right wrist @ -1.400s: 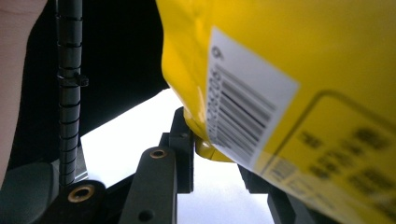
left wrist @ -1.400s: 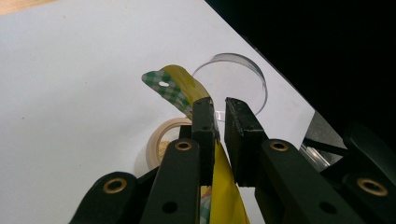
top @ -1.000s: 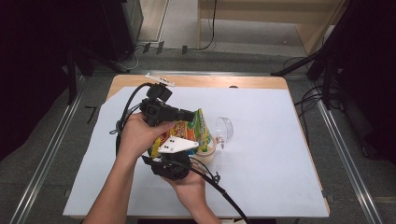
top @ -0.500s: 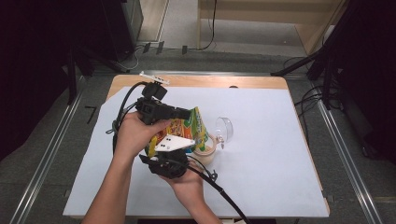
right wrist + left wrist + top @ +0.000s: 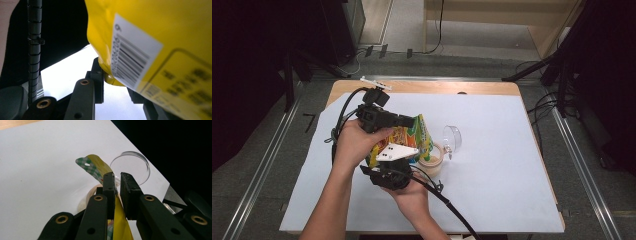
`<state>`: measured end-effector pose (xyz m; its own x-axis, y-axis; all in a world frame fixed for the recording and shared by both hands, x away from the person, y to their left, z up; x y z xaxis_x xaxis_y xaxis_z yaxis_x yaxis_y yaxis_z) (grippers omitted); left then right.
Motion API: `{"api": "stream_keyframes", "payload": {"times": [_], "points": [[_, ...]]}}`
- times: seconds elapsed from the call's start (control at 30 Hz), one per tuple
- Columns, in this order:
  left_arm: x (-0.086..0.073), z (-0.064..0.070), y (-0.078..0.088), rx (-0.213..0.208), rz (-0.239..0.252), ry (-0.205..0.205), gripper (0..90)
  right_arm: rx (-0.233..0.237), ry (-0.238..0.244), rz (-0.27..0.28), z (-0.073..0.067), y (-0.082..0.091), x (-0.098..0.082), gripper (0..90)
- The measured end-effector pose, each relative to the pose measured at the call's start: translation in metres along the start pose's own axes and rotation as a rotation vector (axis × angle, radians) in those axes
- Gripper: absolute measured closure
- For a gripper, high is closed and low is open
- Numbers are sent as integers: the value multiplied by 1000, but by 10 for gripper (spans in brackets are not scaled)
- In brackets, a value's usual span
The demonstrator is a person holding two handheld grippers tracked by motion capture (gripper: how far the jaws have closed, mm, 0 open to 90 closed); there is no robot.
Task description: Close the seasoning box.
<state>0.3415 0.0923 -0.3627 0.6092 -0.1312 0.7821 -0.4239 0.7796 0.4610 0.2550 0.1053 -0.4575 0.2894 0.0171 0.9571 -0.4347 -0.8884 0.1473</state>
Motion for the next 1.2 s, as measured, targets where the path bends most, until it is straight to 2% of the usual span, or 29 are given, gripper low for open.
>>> {"api": "stream_keyframes", "payload": {"times": [0.63, 1.2], "points": [[-1, 1, 1, -9, -12, 7, 830, -1, 9, 2, -3, 2, 0, 721], [-1, 4, 0, -1, -16, -3, 826, 8, -12, 10, -5, 4, 2, 722]]}}
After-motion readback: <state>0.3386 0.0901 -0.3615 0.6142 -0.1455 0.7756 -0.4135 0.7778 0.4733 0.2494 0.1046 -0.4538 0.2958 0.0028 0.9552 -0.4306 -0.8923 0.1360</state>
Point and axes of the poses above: each handheld gripper's, and its own axes: y roughly backward along the jaws, x roughly out of its top, z roughly to its right, the point moved 7 cm from there along -y, roughly forward along the jaws, and after that the axes turned 15 degrees about z, right-handed, at the moved point
